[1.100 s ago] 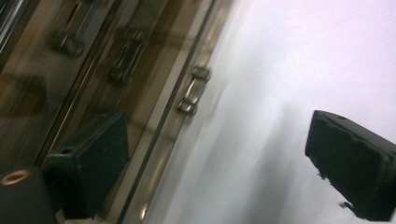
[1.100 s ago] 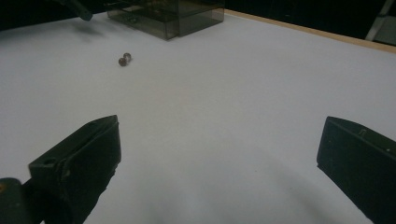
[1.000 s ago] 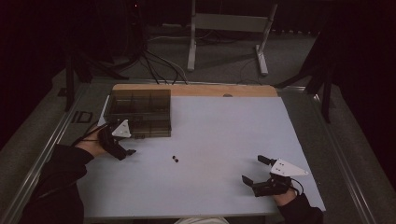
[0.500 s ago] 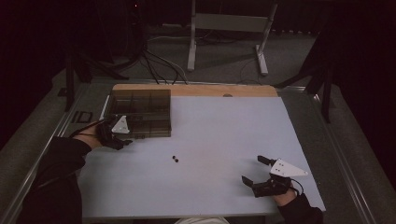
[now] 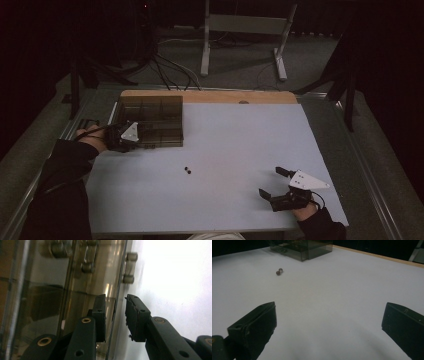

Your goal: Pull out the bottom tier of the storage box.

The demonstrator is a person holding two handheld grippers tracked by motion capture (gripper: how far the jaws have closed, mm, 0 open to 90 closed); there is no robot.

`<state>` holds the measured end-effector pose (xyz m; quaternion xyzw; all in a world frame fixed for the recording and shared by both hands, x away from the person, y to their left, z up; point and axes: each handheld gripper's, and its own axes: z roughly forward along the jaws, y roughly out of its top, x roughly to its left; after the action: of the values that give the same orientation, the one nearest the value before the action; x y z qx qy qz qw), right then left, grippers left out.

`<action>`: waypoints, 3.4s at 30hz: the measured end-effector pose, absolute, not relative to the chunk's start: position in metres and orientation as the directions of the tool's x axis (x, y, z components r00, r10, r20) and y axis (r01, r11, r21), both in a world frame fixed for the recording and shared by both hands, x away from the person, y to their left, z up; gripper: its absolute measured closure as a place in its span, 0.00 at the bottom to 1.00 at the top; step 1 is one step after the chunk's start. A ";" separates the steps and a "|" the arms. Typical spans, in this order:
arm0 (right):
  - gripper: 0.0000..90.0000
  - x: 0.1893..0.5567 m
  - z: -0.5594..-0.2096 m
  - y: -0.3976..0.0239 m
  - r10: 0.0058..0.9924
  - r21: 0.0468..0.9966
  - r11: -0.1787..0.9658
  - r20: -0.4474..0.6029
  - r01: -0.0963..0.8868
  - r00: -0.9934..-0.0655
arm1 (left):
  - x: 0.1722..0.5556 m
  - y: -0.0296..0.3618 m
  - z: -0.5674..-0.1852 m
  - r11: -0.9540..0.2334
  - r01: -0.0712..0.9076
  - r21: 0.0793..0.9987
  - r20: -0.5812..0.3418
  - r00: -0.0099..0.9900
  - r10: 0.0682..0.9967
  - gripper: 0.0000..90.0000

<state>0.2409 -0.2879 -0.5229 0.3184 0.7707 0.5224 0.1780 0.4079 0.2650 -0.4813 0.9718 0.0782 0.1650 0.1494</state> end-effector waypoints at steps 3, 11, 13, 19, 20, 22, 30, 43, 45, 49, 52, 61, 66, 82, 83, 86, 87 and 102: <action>0.00 0.240 -0.523 -0.288 0.679 0.918 0.252 0.058 0.307 -0.732 | 0.411 0.265 -0.484 -0.950 0.119 0.287 0.295 0.933 0.206 0.80; 0.00 0.241 -0.523 -0.288 0.679 0.918 0.250 0.061 0.308 -0.732 | 0.416 0.262 -0.487 -0.964 0.139 0.226 0.258 0.946 0.197 0.88; 0.00 0.241 -0.523 -0.288 0.679 0.919 0.248 0.061 0.307 -0.731 | 0.418 0.260 -0.488 -0.965 0.143 0.219 0.248 0.949 0.197 0.89; 0.00 0.241 -0.523 -0.289 0.681 0.918 0.245 0.064 0.310 -0.729 | 0.421 0.258 -0.486 -0.971 0.134 0.200 0.234 0.955 0.181 0.94; 0.00 0.241 -0.523 -0.289 0.681 0.918 0.247 0.064 0.311 -0.729 | 0.420 0.258 -0.485 -0.973 0.123 0.196 0.228 0.959 0.167 0.94; 0.00 0.241 -0.524 -0.289 0.681 0.917 0.249 0.064 0.312 -0.730 | 0.420 0.258 -0.485 -0.975 0.107 0.194 0.220 0.964 0.149 0.95; 0.00 0.241 -0.524 -0.289 0.680 0.918 0.244 0.068 0.314 -0.730 | 0.412 0.257 -0.481 -0.981 0.038 0.190 0.219 0.973 0.080 0.96; 0.00 0.241 -0.524 -0.289 0.678 0.917 0.248 0.067 0.314 -0.732 | 0.393 0.260 -0.483 -0.975 0.026 0.221 0.174 0.983 0.066 0.97; 0.00 0.241 -0.524 -0.289 0.677 0.917 0.247 0.069 0.314 -0.733 | 0.389 0.260 -0.483 -0.973 0.026 0.228 0.169 0.984 0.065 0.97; 0.00 0.241 -0.524 -0.289 0.678 0.917 0.245 0.069 0.314 -0.731 | 0.385 0.262 -0.483 -0.974 0.017 0.228 0.170 0.984 0.057 0.97; 0.00 0.241 -0.524 -0.288 0.678 0.917 0.249 0.066 0.313 -0.732 | 0.382 0.263 -0.483 -0.973 0.011 0.231 0.163 0.985 0.050 0.97; 0.00 0.241 -0.523 -0.289 0.680 0.918 0.248 0.064 0.310 -0.731 | 0.377 0.267 -0.483 -0.972 0.001 0.235 0.151 0.988 0.038 0.98; 0.00 0.241 -0.523 -0.289 0.680 0.918 0.249 0.062 0.309 -0.730 | 0.375 0.267 -0.482 -0.972 -0.003 0.235 0.144 0.989 0.032 0.98; 0.00 0.241 -0.523 -0.288 0.682 0.917 0.251 0.060 0.310 -0.729 | 0.375 0.270 -0.483 -0.967 0.046 0.250 0.127 0.989 0.080 0.97; 0.00 0.241 -0.524 -0.288 0.683 0.917 0.253 0.057 0.309 -0.729 | 0.376 0.270 -0.483 -0.966 0.056 0.254 0.121 0.989 0.089 0.97; 0.00 0.241 -0.524 -0.288 0.683 0.916 0.253 0.058 0.311 -0.728 | 0.376 0.270 -0.483 -0.963 0.062 0.262 0.113 0.989 0.095 0.97; 0.00 0.241 -0.524 -0.288 0.683 0.916 0.252 0.059 0.311 -0.728 | 0.376 0.270 -0.483 -0.963 0.064 0.262 0.111 0.989 0.096 0.97; 0.00 0.242 -0.524 -0.288 0.686 0.913 0.257 0.058 0.316 -0.725 | 0.379 0.268 -0.483 -0.958 0.100 0.267 0.079 0.989 0.126 0.97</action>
<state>0.2417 -0.2877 -0.5242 0.3245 0.7721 0.5162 0.1794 0.3788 0.2684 -0.4830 0.9884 0.0572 0.0476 0.1326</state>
